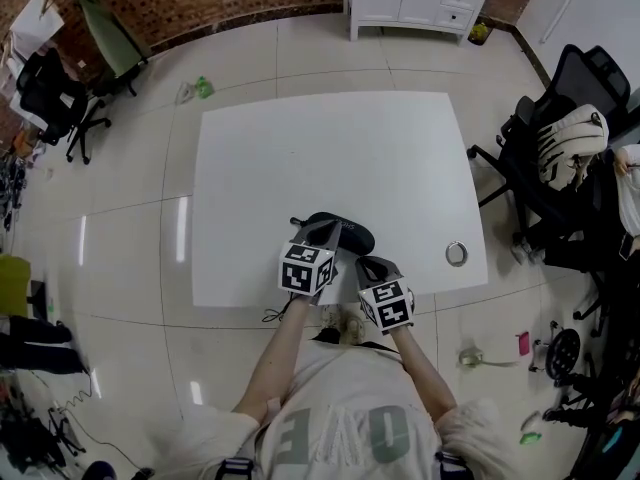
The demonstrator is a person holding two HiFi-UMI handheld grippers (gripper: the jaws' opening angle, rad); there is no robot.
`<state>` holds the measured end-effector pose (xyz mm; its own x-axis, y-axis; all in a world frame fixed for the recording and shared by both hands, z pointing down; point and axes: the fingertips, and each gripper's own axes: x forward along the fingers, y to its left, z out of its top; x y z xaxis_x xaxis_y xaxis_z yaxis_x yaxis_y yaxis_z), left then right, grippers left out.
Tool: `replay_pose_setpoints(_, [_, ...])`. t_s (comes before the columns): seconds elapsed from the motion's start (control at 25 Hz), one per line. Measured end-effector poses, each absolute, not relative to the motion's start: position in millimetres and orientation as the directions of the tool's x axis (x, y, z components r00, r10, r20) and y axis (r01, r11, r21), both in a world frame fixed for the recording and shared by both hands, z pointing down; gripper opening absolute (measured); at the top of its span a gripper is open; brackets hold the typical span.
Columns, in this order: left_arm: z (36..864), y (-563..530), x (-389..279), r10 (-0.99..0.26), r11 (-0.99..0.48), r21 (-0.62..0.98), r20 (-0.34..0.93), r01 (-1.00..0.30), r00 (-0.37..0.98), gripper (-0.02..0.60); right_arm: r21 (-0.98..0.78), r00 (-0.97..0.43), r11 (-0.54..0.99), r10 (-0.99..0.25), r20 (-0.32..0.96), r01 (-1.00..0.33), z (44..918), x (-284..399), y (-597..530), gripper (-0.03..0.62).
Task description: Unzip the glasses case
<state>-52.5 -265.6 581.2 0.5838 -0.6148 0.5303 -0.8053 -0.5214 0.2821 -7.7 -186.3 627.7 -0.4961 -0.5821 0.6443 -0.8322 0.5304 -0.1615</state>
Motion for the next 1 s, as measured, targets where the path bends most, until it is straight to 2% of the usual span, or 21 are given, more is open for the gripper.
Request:
replay_pose_setpoints(0.12, [582, -263, -53, -0.615, -0.517, 0.291, 0.527, -0.805, 0.586, 0.003, -0.178, -0.496, 0.518, -0.579, 0.647, -0.837, 628, -9, -189, 0.000])
replay_pose_setpoints(0.44, [584, -260, -50, -0.629, -0.540, 0.236, 0.525, -0.808, 0.573, 0.003, -0.076, -0.436, 0.535, -0.589, 0.681, -0.841, 630, 8, -188, 0.000])
replay_pose_setpoints(0.64, [586, -256, -48, -0.612, -0.548, 0.255, 0.527, -0.797, 0.590, 0.003, -0.060, -0.379, 0.483, -0.598, 0.706, -0.874, 636, 30, -202, 0.000])
replay_pose_setpoints(0.84, [579, -257, -44, -0.622, -0.536, 0.243, 0.534, -0.809, 0.572, 0.003, -0.036, -0.433, 0.573, -0.575, 0.695, -0.819, 630, 17, -194, 0.000])
replay_pose_setpoints(1.0, [565, -252, -13, -0.584, -0.608, 0.217, 0.529, -0.763, 0.616, 0.003, -0.025, -0.481, 0.640, -0.551, 0.682, -0.768, 621, -4, -180, 0.000])
